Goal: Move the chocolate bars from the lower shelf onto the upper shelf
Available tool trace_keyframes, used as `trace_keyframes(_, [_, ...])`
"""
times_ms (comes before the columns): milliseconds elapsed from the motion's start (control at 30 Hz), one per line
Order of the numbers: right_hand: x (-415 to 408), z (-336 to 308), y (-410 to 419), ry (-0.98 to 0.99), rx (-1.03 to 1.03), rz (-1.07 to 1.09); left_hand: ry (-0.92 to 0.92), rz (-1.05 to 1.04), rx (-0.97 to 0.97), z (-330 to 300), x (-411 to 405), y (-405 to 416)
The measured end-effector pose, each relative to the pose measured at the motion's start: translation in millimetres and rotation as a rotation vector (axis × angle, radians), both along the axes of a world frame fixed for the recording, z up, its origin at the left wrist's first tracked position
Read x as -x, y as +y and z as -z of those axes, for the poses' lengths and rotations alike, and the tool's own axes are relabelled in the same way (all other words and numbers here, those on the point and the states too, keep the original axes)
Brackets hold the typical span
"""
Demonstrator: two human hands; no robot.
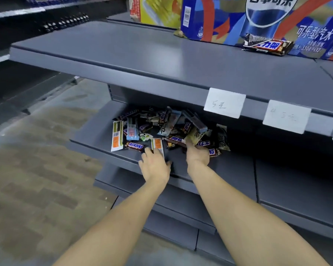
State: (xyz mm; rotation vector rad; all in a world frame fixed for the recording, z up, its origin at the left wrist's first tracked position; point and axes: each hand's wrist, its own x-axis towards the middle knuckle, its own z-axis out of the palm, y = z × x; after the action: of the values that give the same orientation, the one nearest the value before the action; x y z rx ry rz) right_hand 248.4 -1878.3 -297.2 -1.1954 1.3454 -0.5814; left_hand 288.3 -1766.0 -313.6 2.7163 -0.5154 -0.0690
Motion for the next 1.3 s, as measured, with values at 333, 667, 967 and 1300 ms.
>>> trace_keyframes(333, [5, 6, 1, -0.172, -0.181, 0.091, 0.36, -0.102, 0.433, -7, -19, -7])
trace_keyframes(667, [50, 8, 8, -0.337, -0.324, 0.202, 0.443, -0.111, 0.537, -16, 6, -3])
trace_keyframes(967, [91, 16, 8, -0.158, -0.027, 0.241, 0.499, -0.025, 0.627, -17, 41, -16])
trace_keyframes(1300, [110, 24, -10, -0.093, 0.057, 0.203, 0.668, 0.012, 0.641, -10, 51, -16])
